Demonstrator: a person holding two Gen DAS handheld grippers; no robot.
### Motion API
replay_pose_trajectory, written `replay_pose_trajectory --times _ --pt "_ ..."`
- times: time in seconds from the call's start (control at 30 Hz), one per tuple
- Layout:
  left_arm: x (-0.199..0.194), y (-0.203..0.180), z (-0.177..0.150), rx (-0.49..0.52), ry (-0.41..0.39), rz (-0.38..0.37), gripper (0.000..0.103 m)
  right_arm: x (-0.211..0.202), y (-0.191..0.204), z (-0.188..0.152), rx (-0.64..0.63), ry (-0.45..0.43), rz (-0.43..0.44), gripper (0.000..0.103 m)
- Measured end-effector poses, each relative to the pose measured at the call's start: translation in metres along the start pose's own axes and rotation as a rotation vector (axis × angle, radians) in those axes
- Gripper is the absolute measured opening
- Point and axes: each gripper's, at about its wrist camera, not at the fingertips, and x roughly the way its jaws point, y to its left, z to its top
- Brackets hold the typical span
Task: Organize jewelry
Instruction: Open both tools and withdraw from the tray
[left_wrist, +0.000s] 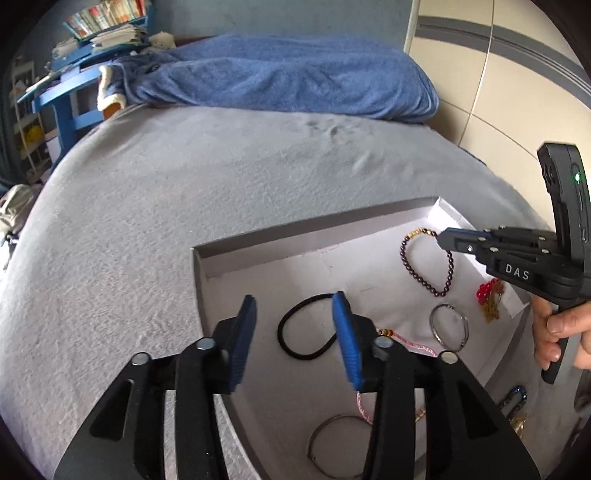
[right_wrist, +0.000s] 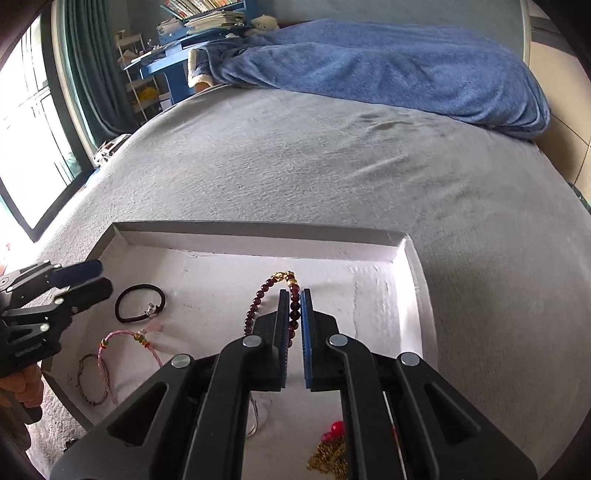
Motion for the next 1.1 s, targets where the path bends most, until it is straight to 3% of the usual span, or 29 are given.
replay_pose_trajectory --times 0.07,0.1,0.13,0.3,0.53,0.77,1.1 --pt "-0.005 0.000 0.000 -0.007 -0.014 0.007 0.066 -0.008 -0.002 -0.002 0.003 -0.019 -0.009 0.016" --pt "-0.009 0.000 -0.001 -0.007 -0.025 0.016 0.076 -0.011 -0.003 -0.003 0.008 -0.027 -0.006 0.029" --pt "-0.014 -0.001 -0.002 -0.005 -0.043 0.031 0.079 -0.017 -0.005 -0.004 0.011 -0.040 -0.005 0.037" --pt "-0.035 -0.004 -0.008 -0.013 -0.075 0.058 0.089 -0.042 -0.010 -0.010 0.031 -0.103 -0.008 0.045" --pt "-0.072 -0.014 -0.035 -0.015 -0.126 0.055 0.092 -0.089 -0.007 -0.044 0.054 -0.181 -0.008 0.061" --pt "-0.091 -0.017 -0.071 -0.041 -0.104 0.058 0.092 -0.123 -0.003 -0.086 0.072 -0.217 -0.011 0.073" --pt "-0.098 -0.019 -0.118 -0.098 -0.048 0.067 0.092 -0.143 -0.004 -0.147 0.108 -0.198 -0.004 0.075"
